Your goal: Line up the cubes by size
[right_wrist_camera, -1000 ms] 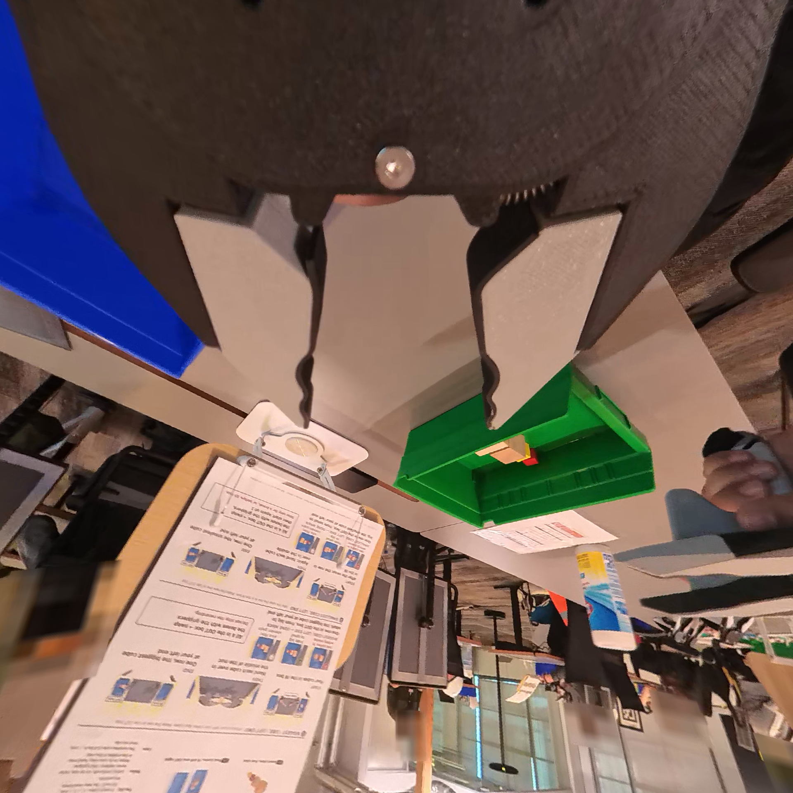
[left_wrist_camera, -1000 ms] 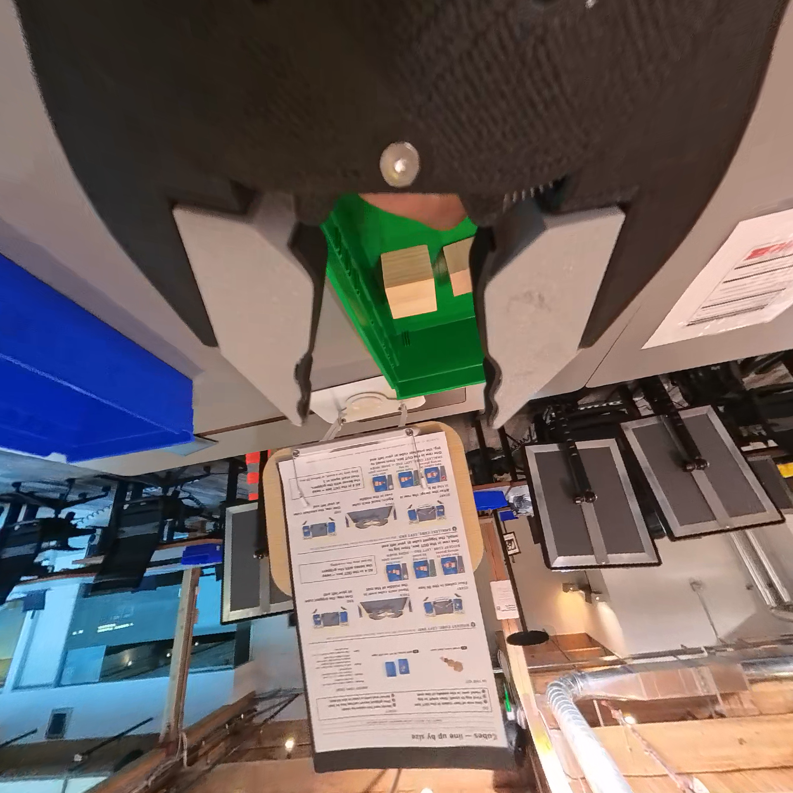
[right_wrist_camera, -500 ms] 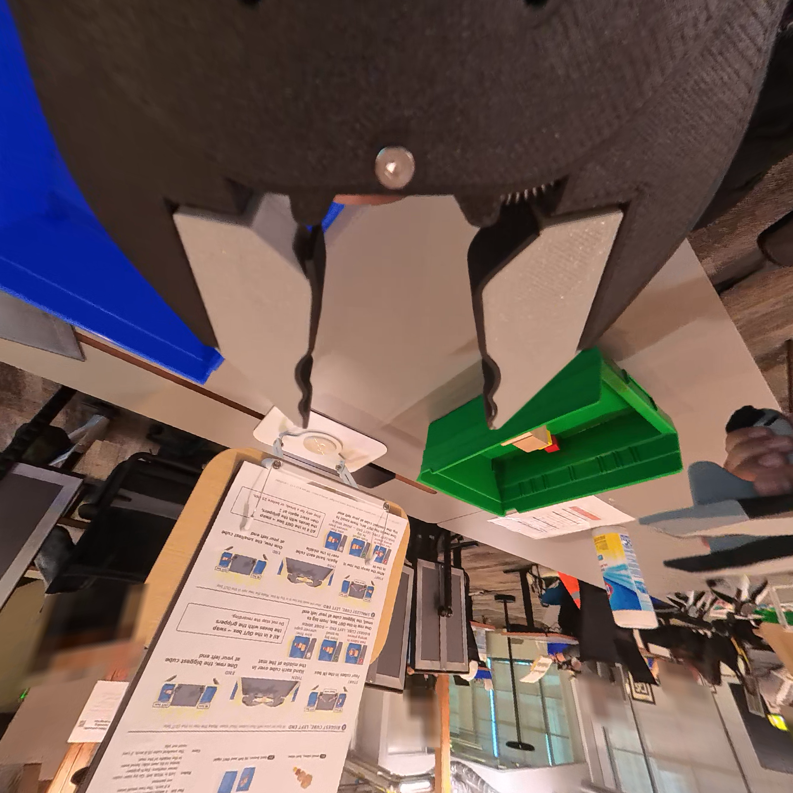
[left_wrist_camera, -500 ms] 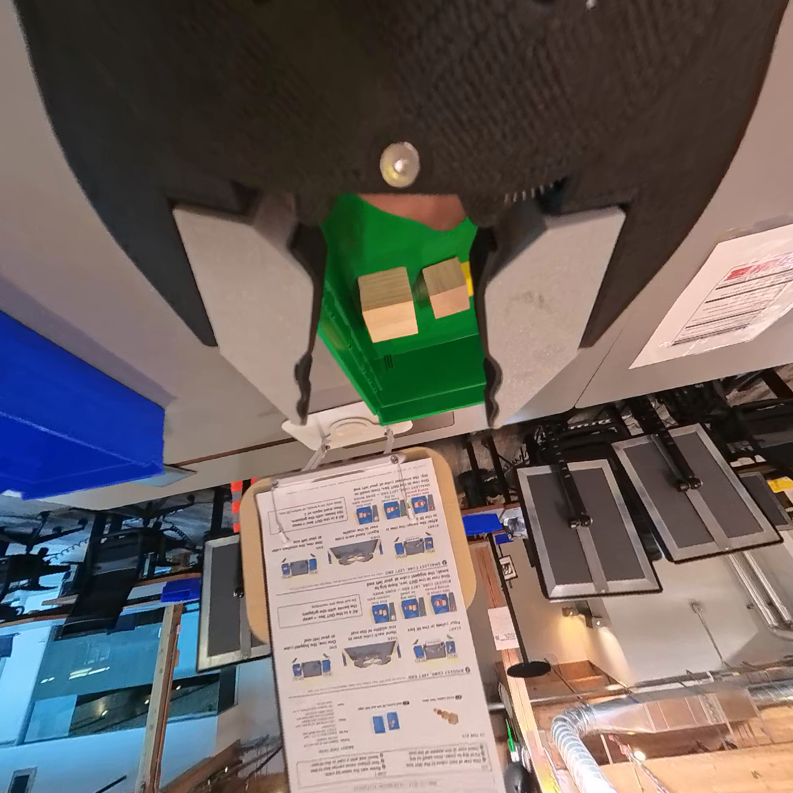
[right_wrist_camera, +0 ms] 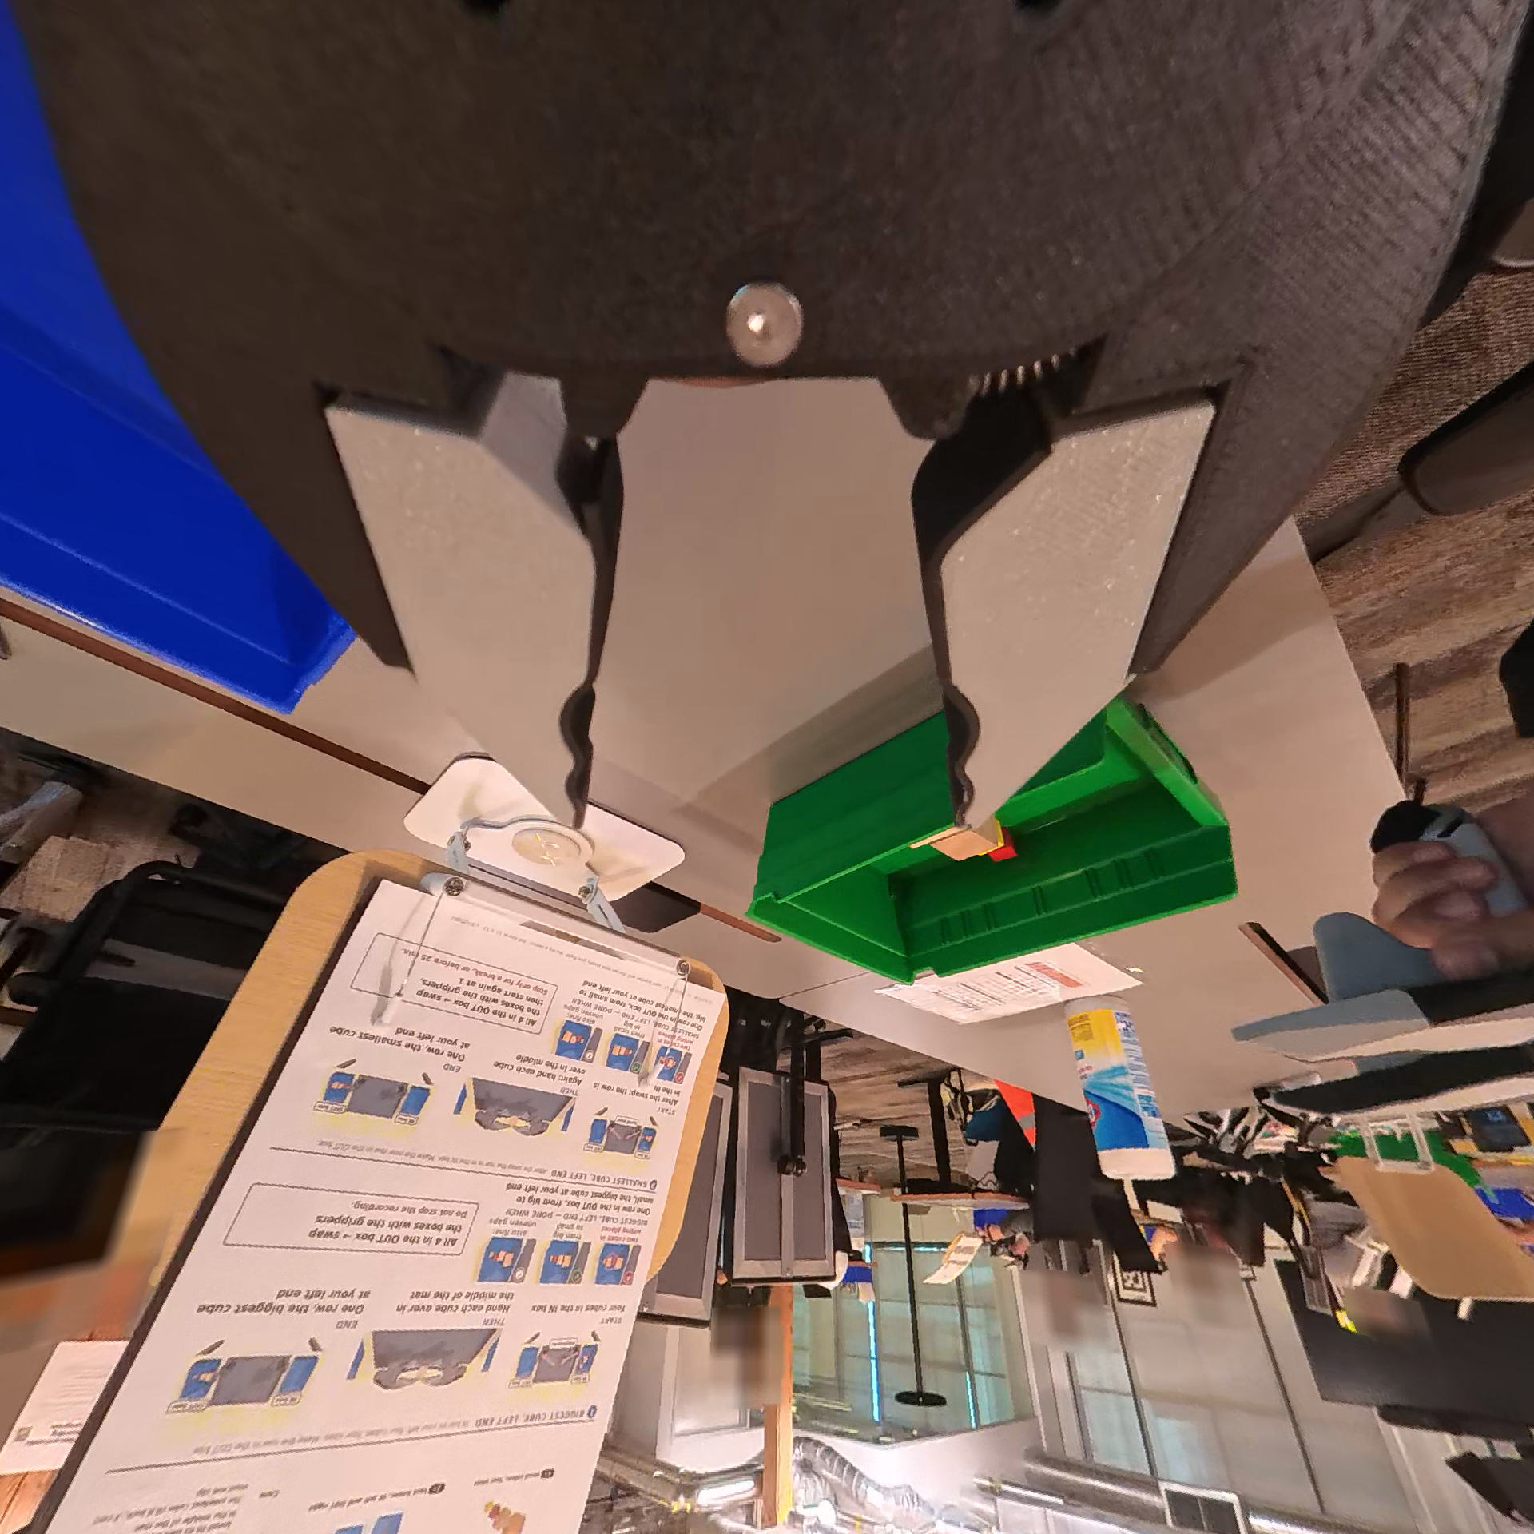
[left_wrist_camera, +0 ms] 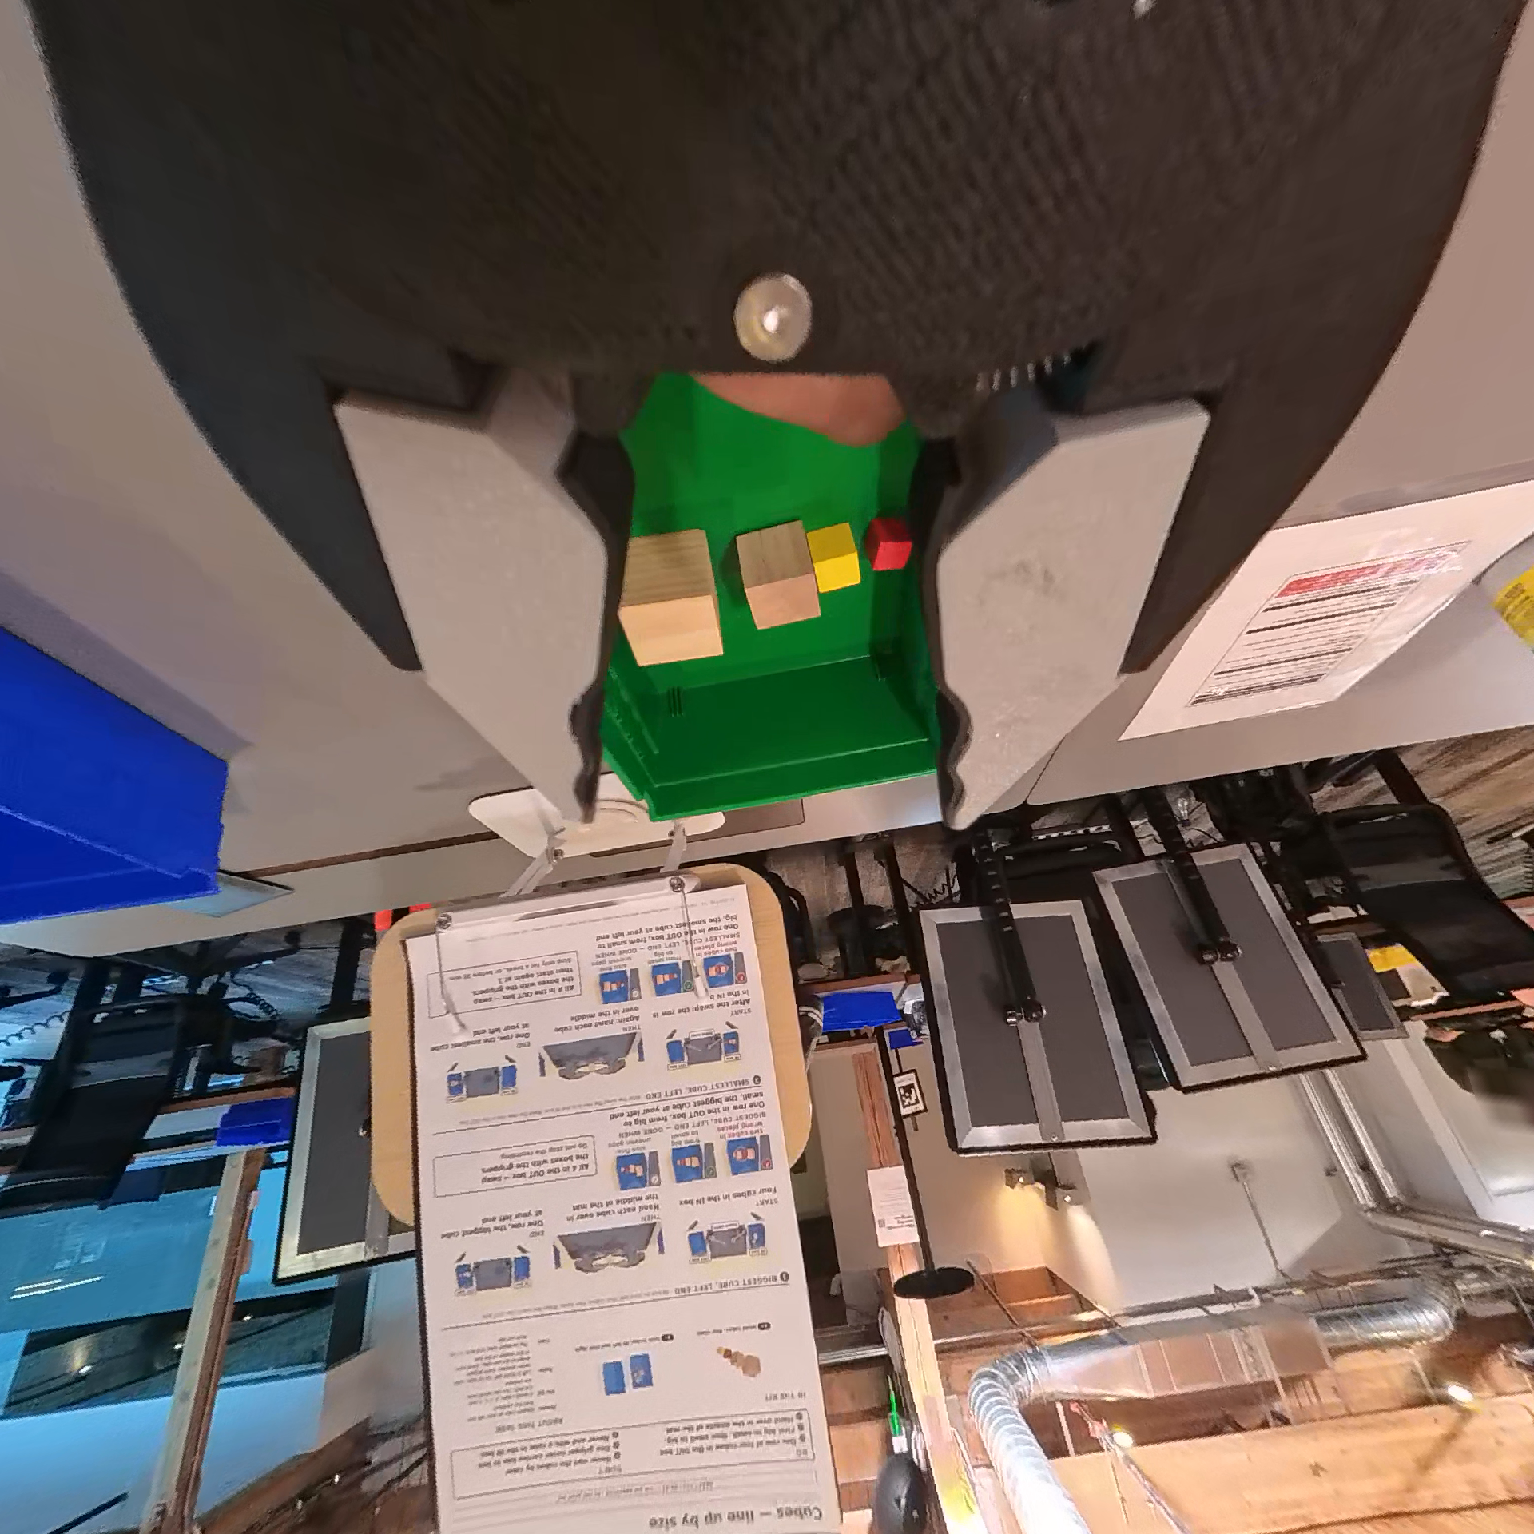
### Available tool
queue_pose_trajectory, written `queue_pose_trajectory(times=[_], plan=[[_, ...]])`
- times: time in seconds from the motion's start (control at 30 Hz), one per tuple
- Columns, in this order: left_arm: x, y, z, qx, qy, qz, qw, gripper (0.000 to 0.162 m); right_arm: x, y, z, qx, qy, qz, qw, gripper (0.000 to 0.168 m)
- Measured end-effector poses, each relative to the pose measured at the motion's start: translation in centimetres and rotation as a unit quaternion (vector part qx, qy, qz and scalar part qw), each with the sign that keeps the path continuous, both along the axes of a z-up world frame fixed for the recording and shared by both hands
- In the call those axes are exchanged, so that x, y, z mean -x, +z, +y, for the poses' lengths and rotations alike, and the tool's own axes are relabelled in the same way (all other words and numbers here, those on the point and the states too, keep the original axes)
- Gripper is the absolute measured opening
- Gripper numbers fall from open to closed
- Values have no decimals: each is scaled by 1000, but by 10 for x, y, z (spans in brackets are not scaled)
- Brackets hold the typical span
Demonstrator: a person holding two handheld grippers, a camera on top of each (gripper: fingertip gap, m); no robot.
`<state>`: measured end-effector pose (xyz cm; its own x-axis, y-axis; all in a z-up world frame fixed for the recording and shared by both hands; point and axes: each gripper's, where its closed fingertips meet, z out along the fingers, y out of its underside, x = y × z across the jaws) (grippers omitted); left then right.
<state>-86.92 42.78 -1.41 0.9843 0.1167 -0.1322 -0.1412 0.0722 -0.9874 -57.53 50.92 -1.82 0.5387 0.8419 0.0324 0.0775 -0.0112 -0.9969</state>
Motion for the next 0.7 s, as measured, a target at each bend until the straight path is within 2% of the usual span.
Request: queue_pose_trajectory(times=[0.4, 0.7], plan=[[-18, 1, 3, 2, -17, 13, 1000, 80, -20, 13, -10, -10, -5, 13, 1000, 81], [-16, -2, 6, 7, -18, 10, 1000, 79, -12, 2, -6, 1, 1, -4, 1000, 80]])
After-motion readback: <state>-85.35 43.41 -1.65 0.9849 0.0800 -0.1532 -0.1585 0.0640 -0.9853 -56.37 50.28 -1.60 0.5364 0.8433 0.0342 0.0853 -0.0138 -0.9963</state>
